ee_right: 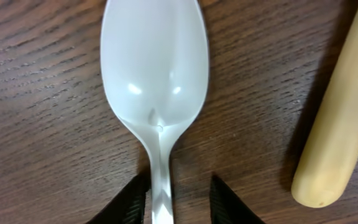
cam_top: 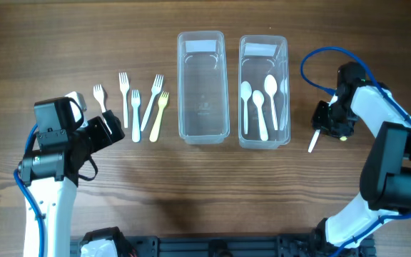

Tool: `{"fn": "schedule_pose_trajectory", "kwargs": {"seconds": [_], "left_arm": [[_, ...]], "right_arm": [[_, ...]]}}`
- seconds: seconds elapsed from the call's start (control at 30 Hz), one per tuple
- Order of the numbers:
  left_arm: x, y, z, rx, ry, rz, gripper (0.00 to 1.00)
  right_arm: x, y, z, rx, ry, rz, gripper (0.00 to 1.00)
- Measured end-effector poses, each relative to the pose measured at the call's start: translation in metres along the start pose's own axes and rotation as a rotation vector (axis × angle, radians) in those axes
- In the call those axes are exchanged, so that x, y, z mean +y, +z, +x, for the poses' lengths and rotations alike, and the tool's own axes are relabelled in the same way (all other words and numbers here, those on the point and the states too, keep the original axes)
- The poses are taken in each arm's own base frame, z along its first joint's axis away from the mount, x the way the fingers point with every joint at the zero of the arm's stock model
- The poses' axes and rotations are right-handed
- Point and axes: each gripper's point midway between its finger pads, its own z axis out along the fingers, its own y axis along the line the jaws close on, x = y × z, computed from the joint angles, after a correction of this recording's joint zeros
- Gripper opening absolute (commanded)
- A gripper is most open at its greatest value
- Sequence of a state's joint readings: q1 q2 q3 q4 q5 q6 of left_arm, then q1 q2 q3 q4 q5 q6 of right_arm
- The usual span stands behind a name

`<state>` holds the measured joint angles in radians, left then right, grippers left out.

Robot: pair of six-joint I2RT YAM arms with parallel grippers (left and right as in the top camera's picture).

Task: Pack container
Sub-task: 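Grasp the last white spoon with the right gripper, then drop the white spoon into the right container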

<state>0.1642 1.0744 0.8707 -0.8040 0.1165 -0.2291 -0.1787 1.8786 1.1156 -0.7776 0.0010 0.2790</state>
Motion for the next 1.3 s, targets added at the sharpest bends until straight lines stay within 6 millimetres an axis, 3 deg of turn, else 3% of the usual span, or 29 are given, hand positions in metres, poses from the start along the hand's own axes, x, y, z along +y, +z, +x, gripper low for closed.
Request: {"fn": "schedule_pose_trajectory", "kwargs": {"seconds": [0.07,0.17,0.4,0.53,0.63,0.73,0.8,0.83,0.93,1.0,1.2,1.3], "left_arm": [[0.0,0.0,0.0,0.0,0.0,0.0,1.0],[0.0,0.0,0.0,0.0,0.0,0.0,1.0],[0.0,0.0,0.0,0.0,0.0,0.0,1.0],[0.0,0.0,0.0,0.0,0.0,0.0,1.0],[0.0,0.0,0.0,0.0,0.0,0.0,1.0],[0.0,0.0,0.0,0.0,0.0,0.0,1.0],[0.0,0.0,0.0,0.0,0.0,0.0,1.0],[0.0,0.0,0.0,0.0,0.0,0.0,1.0],[0.0,0.0,0.0,0.001,0.0,0.0,1.0],[0.0,0.0,0.0,0.0,0.0,0.0,1.0],[0.0,0.0,0.0,0.0,0.0,0.0,1.0],[0.0,0.0,0.0,0.0,0.0,0.0,1.0]], "right_arm": [[-0.001,0.0,-0.002,-0.014,0.009,0.004,0.13],[-0.001,0.0,-0.004,-0.027,0.011,0.006,0.04],[0.0,-0.005,0.004,0.012,-0.02,-0.002,0.04],[0.017,-0.039,-0.01,-0.054,-0.059,-0.097,0.04],[0.055,-0.132,-0.04,-0.311,-0.143,-0.273,0.04],[0.096,-0.207,-0.033,-0.496,-0.269,-0.41,0.04],[0.125,-0.233,-0.011,-0.538,-0.367,-0.481,0.04],[0.138,-0.236,-0.002,-0.533,-0.409,-0.502,0.04],[0.179,-0.222,0.011,-0.508,-0.51,-0.525,0.04],[0.201,-0.195,0.01,-0.477,-0.545,-0.507,0.04],[0.212,-0.095,0.001,-0.299,-0.52,-0.416,0.12],[0.208,-0.071,0.007,-0.24,-0.509,-0.391,0.49]]}}
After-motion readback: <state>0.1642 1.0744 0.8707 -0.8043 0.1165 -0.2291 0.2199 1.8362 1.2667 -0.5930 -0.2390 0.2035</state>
